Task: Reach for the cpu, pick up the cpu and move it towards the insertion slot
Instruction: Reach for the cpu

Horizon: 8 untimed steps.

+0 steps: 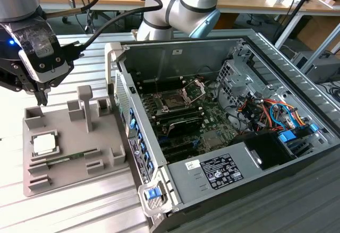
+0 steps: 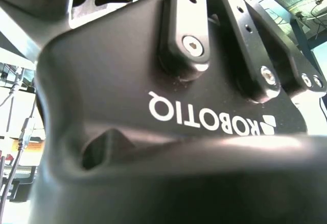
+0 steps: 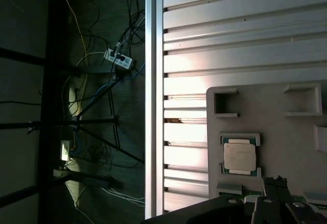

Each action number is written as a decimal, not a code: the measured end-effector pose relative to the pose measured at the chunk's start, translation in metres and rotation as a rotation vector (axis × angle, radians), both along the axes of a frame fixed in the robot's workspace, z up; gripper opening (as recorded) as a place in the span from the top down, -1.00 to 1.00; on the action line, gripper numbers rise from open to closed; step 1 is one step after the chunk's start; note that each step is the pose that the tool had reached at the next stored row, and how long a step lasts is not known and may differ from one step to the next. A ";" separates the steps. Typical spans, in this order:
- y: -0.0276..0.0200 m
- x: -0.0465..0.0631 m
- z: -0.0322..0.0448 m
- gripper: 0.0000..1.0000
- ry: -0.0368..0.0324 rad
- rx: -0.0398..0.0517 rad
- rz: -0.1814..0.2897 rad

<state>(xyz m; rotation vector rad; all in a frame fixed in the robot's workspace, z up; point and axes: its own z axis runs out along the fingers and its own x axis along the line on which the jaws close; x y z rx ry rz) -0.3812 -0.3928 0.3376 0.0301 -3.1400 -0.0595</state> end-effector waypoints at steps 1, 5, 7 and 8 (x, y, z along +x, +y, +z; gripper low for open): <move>0.0000 0.000 -0.0002 0.80 0.0000 0.0000 0.000; 0.0000 0.000 -0.0019 0.80 0.0000 0.0000 0.000; 0.0000 0.000 -0.0022 0.80 0.0000 0.0000 0.000; 0.0000 -0.001 -0.0029 0.80 0.0000 0.0000 0.000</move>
